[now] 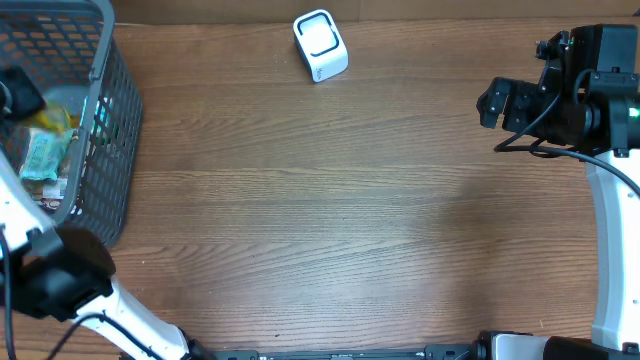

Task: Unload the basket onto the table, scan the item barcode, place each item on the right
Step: 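Lift the yellow bottle out and carry it toward the white scanner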

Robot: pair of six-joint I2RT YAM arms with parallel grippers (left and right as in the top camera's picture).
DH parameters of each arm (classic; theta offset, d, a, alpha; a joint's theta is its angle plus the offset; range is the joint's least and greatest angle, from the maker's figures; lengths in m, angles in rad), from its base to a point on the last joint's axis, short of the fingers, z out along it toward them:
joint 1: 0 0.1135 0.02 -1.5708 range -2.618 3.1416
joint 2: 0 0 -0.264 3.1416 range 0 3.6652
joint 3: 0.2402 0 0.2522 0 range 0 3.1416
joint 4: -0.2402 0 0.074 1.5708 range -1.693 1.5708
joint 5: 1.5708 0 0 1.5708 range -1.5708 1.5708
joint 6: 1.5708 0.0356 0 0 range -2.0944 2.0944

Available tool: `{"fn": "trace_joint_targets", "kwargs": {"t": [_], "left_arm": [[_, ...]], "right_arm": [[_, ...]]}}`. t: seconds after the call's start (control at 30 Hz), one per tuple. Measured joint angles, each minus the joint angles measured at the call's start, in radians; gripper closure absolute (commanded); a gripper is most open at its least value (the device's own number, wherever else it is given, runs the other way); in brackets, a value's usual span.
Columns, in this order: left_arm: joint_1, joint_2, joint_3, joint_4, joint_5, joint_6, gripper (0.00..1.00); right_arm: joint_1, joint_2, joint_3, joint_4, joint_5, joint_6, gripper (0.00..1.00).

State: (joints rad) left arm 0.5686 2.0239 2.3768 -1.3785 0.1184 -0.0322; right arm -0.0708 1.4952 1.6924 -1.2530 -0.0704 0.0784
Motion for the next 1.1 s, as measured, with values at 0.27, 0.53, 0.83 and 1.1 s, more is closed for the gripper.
{"fn": "trace_joint_targets", "kwargs": {"t": [0.27,0.53,0.83,1.1], "left_arm": [[-0.079,-0.222,0.185,0.003,0.112,-0.047,0.83],[-0.279,-0.315,0.198,-0.189,0.133,-0.074,0.85],[-0.496,-0.225,0.135,-0.312,0.045,-0.132,0.83],[-0.682,-0.175,-0.002,-0.278,-0.057,-0.203,0.83]], "right_arm": [[0.0,0.0,0.0,0.0,0.0,0.0,0.0],[0.0,0.0,0.0,0.0,0.0,0.0,0.0],[0.0,0.0,0.0,0.0,0.0,0.0,0.0],[0.0,0.0,0.0,0.0,0.0,0.0,0.0]]}}
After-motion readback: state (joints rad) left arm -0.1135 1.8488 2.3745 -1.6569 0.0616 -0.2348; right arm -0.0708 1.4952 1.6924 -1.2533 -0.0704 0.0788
